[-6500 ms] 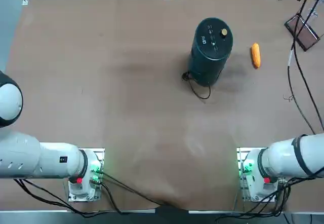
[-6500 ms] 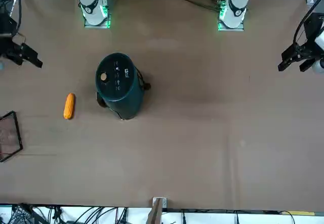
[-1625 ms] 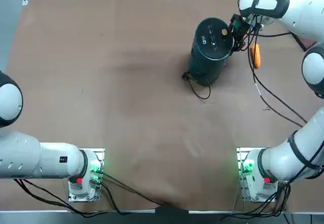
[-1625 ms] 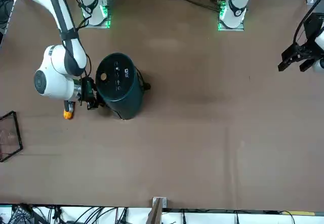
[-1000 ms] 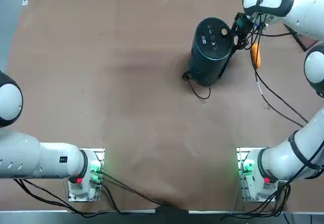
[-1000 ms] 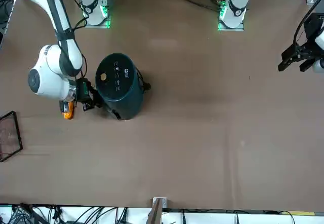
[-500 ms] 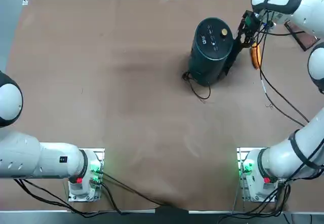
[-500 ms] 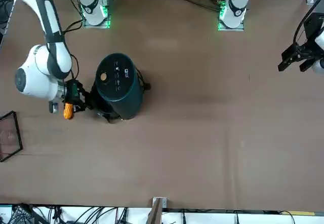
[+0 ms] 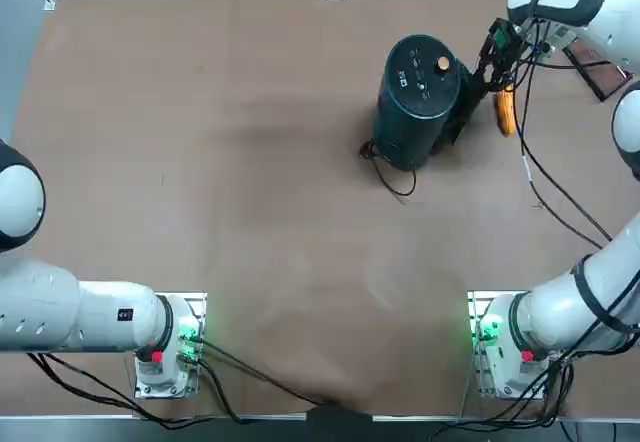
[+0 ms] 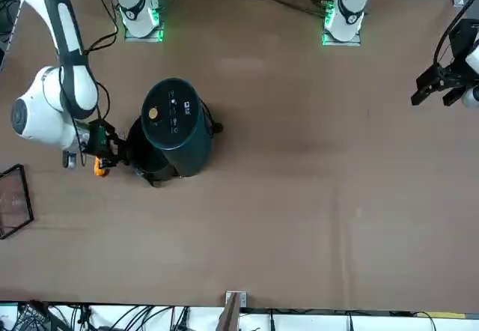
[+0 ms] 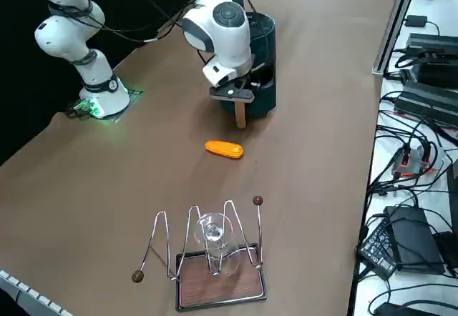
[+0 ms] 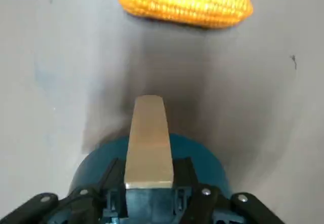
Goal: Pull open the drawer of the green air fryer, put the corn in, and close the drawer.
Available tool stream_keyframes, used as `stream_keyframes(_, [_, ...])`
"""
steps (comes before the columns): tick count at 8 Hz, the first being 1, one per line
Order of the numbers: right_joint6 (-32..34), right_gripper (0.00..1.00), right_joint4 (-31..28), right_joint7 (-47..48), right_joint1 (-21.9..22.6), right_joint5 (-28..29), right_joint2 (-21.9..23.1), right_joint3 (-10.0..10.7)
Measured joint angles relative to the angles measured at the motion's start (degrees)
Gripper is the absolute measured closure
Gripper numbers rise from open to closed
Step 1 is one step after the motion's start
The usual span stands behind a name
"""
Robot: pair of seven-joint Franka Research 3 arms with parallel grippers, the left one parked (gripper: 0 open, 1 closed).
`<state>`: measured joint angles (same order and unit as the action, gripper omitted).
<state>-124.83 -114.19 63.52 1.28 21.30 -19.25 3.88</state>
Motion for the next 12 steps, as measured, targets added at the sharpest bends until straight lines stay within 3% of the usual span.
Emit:
stream_keyframes(4, [-0.34,0.49,0.15,-2.09,-0.47,-0.1,-0.77,-0.01])
stream_keyframes(7, [-0.22,0.01,0.43,-4.8,-0.43,-2.75,-0.54,-0.08])
stream_keyframes(10, [5.26,0.0,3.71,-10.36,-0.47,-9.13,1.89,0.0])
stream_keyframes(12, [7.42,0.0,6.35,-20.22,-0.94,-11.36,2.66,0.5])
